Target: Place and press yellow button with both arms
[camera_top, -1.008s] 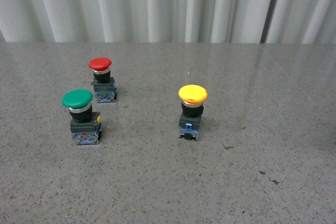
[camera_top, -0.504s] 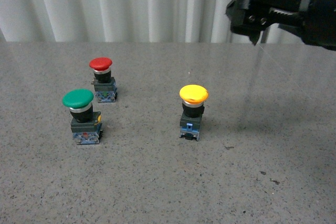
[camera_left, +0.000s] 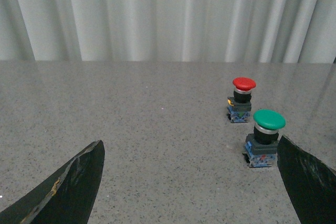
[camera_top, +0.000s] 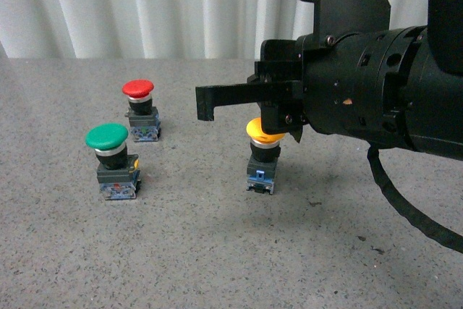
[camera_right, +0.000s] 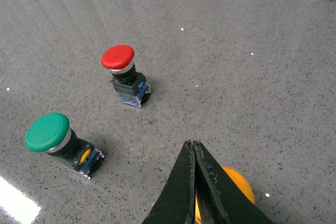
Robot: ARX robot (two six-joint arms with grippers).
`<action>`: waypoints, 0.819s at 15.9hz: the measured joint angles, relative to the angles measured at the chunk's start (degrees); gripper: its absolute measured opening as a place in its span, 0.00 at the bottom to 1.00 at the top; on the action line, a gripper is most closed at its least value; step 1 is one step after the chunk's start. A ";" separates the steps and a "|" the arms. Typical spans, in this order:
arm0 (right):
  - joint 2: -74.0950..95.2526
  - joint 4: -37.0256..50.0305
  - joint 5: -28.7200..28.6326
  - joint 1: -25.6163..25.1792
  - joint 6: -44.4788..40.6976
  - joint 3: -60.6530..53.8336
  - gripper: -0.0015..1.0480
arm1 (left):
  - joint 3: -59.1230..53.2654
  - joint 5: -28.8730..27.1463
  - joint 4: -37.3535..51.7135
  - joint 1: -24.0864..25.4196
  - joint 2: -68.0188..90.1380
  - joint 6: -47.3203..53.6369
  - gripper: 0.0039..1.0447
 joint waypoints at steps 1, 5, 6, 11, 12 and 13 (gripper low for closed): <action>0.48 -0.07 0.02 -0.02 -0.07 0.00 0.02 | 0.00 0.00 -0.02 0.00 0.00 0.00 0.94; 1.66 -0.26 0.04 -0.42 -0.07 0.02 0.02 | 0.00 0.00 -0.02 0.00 0.00 0.00 0.94; 1.97 -0.24 0.09 -0.52 -0.07 0.02 0.02 | 0.02 0.02 -0.02 0.00 0.00 0.00 0.94; 2.73 -0.26 0.48 -1.27 -0.07 0.04 0.02 | 0.00 0.00 -0.02 0.00 0.00 0.00 0.94; 3.19 -0.28 0.52 -1.44 -0.07 0.04 0.02 | 0.00 0.00 0.00 0.00 0.00 0.00 0.94; 3.56 -0.48 0.52 -1.64 -0.07 0.04 0.02 | 0.00 0.00 -0.02 0.00 0.00 0.00 0.94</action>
